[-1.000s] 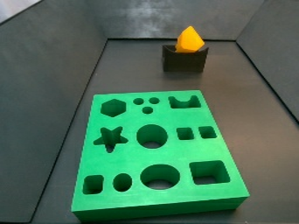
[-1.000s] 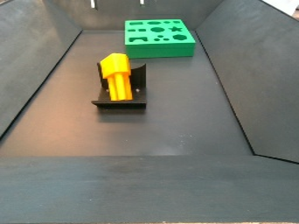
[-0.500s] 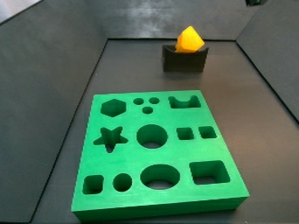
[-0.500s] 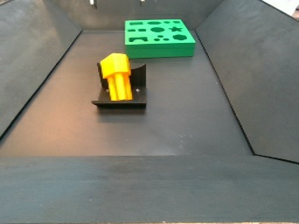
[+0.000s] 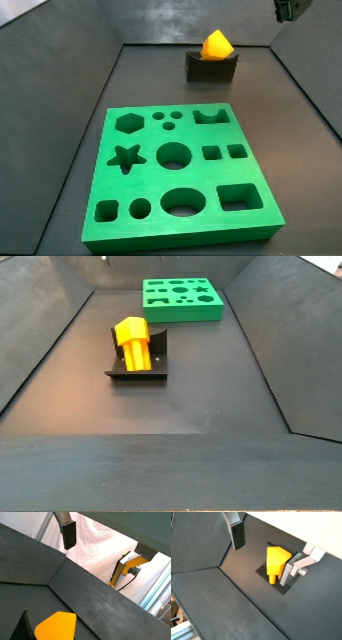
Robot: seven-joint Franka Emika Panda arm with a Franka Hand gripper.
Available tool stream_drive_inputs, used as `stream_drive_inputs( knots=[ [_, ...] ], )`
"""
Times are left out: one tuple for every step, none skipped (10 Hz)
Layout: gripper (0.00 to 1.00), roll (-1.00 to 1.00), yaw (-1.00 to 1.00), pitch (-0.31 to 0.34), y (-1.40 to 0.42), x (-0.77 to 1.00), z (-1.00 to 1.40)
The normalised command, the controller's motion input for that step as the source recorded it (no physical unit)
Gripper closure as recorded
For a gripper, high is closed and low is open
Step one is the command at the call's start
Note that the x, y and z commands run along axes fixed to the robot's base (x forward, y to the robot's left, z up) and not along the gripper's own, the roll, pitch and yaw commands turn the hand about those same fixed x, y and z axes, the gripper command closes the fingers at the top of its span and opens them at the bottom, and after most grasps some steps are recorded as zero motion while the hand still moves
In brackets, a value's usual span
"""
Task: Pick up the 3 prong object. Move up. Place the 3 prong object on the fixture. Regrasp the 3 prong object. Move to above the board. Insert the 3 prong object.
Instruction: Regrasp the 3 prong object.
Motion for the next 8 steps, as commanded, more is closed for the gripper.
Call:
stream_drive_inputs(
  knots=[
    [0.00, 0.12, 0.20, -0.004, 0.07, 0.04, -1.00],
    [0.00, 0.11, 0.18, -0.021, 0.07, 0.04, -1.00],
    [0.00, 0.11, 0.16, -0.044, 0.07, 0.05, -1.00],
    [0.00, 0.08, 0.11, -0.087, 0.06, 0.06, -1.00],
    [0.00, 0.07, 0.09, -0.099, 0.05, 0.07, -1.00],
    [0.00, 0.06, 0.06, -0.109, 0.05, 0.08, -1.00],
    [0.00, 0.07, 0.03, -0.104, 0.05, 0.08, -1.00],
    [0.00, 0.07, 0.00, -0.089, 0.04, 0.09, -1.00]
  ],
)
